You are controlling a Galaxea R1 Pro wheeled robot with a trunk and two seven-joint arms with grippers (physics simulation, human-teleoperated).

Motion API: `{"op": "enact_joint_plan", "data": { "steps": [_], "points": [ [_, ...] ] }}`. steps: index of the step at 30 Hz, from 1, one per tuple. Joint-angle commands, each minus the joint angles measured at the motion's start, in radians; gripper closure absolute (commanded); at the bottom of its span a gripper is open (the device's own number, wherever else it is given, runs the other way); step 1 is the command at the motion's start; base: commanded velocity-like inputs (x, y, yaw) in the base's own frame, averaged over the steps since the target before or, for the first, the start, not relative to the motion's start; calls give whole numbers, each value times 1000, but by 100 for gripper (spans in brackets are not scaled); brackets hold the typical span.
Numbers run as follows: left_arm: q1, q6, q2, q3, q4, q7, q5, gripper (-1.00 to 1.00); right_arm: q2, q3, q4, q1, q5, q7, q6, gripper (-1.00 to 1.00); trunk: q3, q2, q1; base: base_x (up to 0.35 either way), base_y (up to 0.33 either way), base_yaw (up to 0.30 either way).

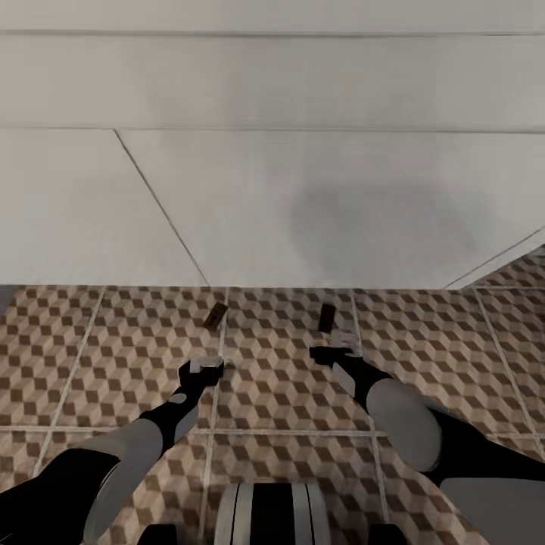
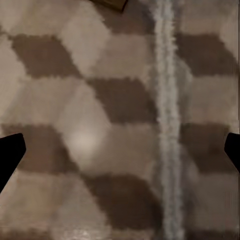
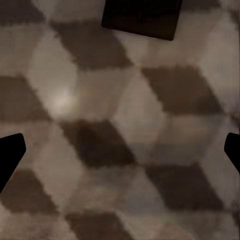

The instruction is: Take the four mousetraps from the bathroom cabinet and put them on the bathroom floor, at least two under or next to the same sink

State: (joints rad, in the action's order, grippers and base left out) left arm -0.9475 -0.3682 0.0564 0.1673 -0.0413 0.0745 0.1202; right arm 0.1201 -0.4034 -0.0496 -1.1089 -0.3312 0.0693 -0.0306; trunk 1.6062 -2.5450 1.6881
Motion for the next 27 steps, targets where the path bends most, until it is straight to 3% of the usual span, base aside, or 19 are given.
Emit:
{"op": "enact_joint_plan", "data": {
  "steps": [1, 27],
  "points": [
    [-1, -4, 0, 9, 1, 2, 10, -100, 1, -8, -1, 0, -11, 3, -1, -100, 0, 0, -1, -344, 0, 0],
    [-1, -5, -1, 9, -5, -2, 12, -100, 5, -6, 0, 6, -19, 4, 32, -100, 0, 0, -1, -346, 0, 0]
  ]
}}
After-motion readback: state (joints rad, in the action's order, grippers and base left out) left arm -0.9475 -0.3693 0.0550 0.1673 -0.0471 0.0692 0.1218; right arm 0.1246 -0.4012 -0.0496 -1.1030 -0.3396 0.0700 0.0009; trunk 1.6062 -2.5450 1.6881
